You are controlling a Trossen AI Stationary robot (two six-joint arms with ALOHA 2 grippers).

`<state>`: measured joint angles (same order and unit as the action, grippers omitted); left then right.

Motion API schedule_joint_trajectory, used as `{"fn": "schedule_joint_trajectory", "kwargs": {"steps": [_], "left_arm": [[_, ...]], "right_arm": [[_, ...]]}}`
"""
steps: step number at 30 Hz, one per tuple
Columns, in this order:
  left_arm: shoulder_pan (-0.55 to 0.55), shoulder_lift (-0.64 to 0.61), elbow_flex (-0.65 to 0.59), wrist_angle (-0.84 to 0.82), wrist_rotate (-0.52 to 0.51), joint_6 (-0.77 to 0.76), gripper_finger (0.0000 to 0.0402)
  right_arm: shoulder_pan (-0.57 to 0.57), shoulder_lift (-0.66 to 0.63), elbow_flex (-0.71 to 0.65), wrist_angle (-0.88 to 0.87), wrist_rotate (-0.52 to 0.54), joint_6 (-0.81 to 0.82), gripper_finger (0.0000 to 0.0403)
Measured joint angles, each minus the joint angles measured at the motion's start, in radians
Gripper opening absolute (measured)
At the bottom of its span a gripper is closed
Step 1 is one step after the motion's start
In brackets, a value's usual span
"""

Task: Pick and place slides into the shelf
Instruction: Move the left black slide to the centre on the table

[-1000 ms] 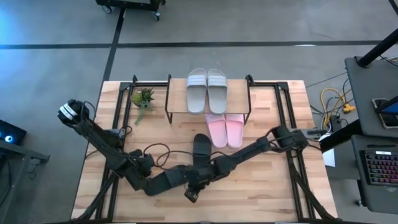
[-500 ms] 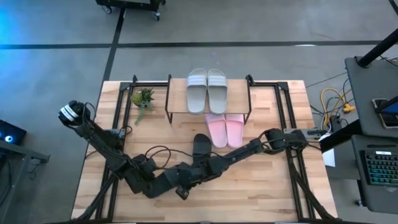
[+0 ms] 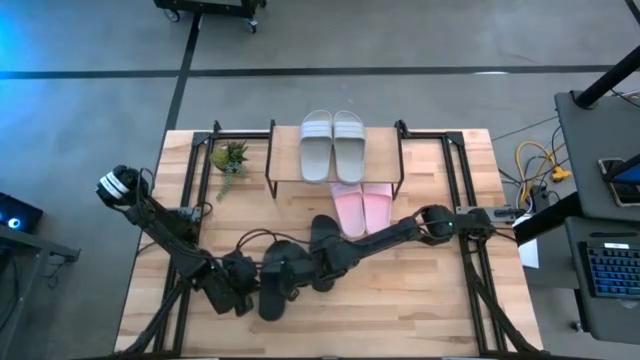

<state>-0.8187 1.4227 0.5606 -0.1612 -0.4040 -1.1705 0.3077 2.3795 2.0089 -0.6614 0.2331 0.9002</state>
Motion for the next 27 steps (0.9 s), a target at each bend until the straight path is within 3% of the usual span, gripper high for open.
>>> {"fn": "schedule_joint_trajectory", "kwargs": {"steps": [8, 15, 27], "left_arm": [[0.025, 0.0, -0.002, 0.001, -0.061, 0.037, 0.0051], [0.073, 0.0, -0.003, 0.033, -0.084, 0.103, 0.0051], [0.045, 0.0, 0.003, 0.085, 0.032, 0.103, 0.0051]], "right_arm": [[0.022, -0.004, 0.121, -0.293, 0.007, 0.027, 0.0013], [0.043, -0.009, 0.137, -0.538, 0.004, 0.117, 0.0013], [0.143, -0.035, 0.09, -0.604, -0.135, 0.199, 0.0013]]}}
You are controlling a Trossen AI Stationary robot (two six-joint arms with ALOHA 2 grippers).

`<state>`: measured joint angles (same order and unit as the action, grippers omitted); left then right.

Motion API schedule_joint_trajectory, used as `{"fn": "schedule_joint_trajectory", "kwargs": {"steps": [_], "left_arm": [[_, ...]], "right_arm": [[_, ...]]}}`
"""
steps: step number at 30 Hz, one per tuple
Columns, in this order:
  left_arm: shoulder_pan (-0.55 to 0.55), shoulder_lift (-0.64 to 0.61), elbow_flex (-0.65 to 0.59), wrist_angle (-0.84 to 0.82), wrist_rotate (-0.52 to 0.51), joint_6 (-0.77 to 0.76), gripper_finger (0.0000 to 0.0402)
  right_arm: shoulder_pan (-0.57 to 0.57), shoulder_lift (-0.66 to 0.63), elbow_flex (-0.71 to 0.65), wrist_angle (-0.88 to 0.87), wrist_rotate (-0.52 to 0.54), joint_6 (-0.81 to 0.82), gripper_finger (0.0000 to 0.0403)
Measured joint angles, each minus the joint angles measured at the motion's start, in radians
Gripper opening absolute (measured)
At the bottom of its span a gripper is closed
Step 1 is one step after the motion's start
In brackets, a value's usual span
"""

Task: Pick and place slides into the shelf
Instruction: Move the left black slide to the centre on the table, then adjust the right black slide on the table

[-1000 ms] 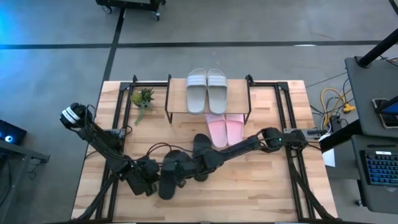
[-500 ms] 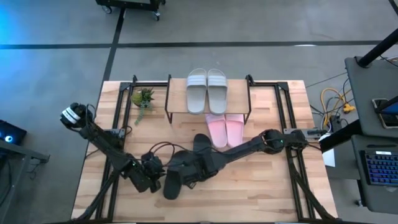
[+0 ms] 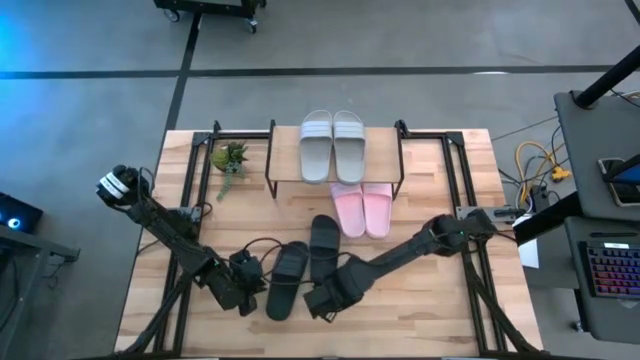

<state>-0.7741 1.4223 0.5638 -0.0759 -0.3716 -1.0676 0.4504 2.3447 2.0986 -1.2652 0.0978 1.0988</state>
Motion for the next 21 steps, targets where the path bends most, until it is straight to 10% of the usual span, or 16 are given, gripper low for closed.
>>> {"fn": "schedule_joint_trajectory", "kwargs": {"steps": [21], "left_arm": [[-0.079, 0.0, 0.032, 0.059, 0.102, -0.052, 0.0051]], "right_arm": [[0.012, 0.001, -0.125, 0.344, -0.098, -0.042, 0.0013]]}}
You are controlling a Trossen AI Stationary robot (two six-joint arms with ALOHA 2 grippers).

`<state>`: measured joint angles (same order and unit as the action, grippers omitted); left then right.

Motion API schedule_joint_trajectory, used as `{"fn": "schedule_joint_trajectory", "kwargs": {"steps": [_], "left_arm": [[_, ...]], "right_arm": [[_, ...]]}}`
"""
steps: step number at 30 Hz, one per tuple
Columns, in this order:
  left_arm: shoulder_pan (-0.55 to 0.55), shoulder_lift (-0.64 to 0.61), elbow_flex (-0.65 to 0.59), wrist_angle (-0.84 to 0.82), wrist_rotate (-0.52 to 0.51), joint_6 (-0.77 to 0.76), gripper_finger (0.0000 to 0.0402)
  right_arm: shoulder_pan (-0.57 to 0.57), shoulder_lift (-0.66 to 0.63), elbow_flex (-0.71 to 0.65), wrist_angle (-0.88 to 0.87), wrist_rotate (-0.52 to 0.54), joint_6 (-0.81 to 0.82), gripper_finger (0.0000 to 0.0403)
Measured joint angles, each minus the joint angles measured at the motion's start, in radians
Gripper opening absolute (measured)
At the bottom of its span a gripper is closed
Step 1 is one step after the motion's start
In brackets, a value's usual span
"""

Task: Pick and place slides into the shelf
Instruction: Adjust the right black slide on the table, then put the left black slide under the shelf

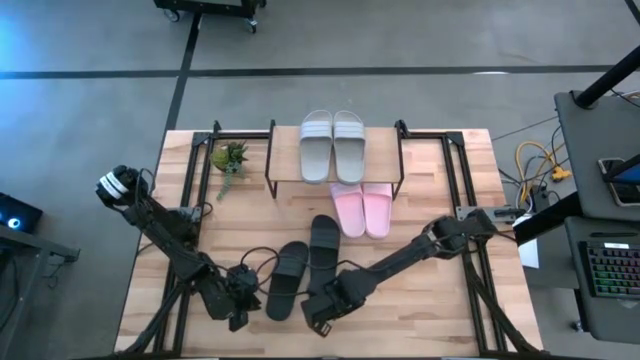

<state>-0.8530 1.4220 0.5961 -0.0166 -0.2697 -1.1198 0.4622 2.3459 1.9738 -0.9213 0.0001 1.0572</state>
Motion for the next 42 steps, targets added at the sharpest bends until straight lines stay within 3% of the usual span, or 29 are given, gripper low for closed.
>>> {"fn": "schedule_joint_trajectory", "kwargs": {"steps": [12, 20, 28, 35, 42], "left_arm": [[-0.001, 0.063, 0.0, 0.079, 0.0, 0.001, 0.0051], [-0.011, 0.096, -0.001, 0.115, 0.027, -0.026, 0.0051], [-0.013, 0.089, -0.001, 0.175, 0.034, -0.021, 0.0051], [-0.031, 0.128, 0.0, 0.252, 0.067, -0.015, 0.0051], [-0.039, 0.201, 0.0, 0.354, 0.052, 0.037, 0.0051]], "right_arm": [[-0.069, -0.003, -0.09, 0.023, 0.043, -0.073, 0.0013], [-0.093, -0.002, -0.063, -0.019, 0.152, -0.078, 0.0013], [-0.081, -0.002, -0.028, -0.08, 0.139, -0.072, 0.0013], [-0.045, -0.002, 0.028, -0.089, 0.165, 0.01, 0.0013], [0.01, -0.002, 0.137, -0.208, 0.241, 0.189, 0.0013]]}}
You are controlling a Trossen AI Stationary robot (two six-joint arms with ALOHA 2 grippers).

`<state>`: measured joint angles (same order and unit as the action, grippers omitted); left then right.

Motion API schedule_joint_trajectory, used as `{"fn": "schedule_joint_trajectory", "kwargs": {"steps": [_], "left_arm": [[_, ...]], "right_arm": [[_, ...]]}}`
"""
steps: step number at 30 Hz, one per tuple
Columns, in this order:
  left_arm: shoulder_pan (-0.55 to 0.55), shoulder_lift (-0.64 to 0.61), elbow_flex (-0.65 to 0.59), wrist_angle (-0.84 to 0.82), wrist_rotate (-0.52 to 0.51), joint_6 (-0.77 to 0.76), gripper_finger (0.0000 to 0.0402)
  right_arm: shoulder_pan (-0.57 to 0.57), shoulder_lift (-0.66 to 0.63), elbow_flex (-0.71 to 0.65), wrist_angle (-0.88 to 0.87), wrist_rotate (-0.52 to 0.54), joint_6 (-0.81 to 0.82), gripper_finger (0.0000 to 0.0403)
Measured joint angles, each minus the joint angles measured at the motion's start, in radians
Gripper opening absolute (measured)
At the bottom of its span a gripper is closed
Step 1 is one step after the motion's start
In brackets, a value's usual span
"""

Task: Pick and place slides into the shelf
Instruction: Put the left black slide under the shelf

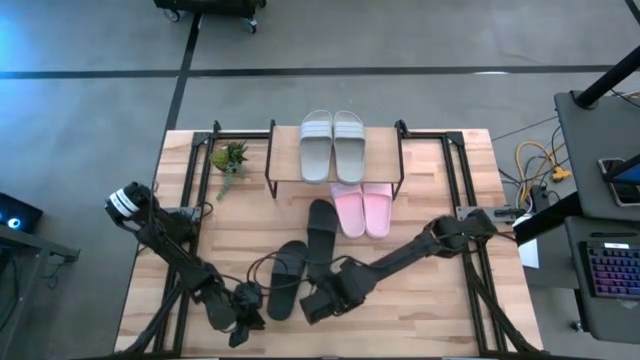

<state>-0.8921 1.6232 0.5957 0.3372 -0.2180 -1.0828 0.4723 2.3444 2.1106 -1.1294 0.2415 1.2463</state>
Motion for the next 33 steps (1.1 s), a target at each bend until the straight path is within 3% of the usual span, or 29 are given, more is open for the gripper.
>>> {"fn": "schedule_joint_trajectory", "kwargs": {"steps": [8, 16, 28, 33], "left_arm": [[0.021, 0.112, 0.003, 0.141, -0.053, 0.027, 0.0051], [0.097, 0.15, 0.029, 0.178, -0.183, 0.076, 0.0051], [0.312, 0.14, 0.031, 0.059, -0.199, 0.146, 0.0051], [0.319, 0.123, 0.034, -0.01, -0.202, 0.001, 0.0051]], "right_arm": [[0.083, -0.001, 0.086, -0.106, 0.073, 0.197, 0.0013], [0.12, -0.001, 0.09, -0.166, 0.081, 0.171, 0.0013], [0.158, -0.001, 0.088, -0.175, 0.157, 0.142, 0.0013], [0.16, -0.001, 0.088, -0.176, 0.129, 0.109, 0.0013]]}}
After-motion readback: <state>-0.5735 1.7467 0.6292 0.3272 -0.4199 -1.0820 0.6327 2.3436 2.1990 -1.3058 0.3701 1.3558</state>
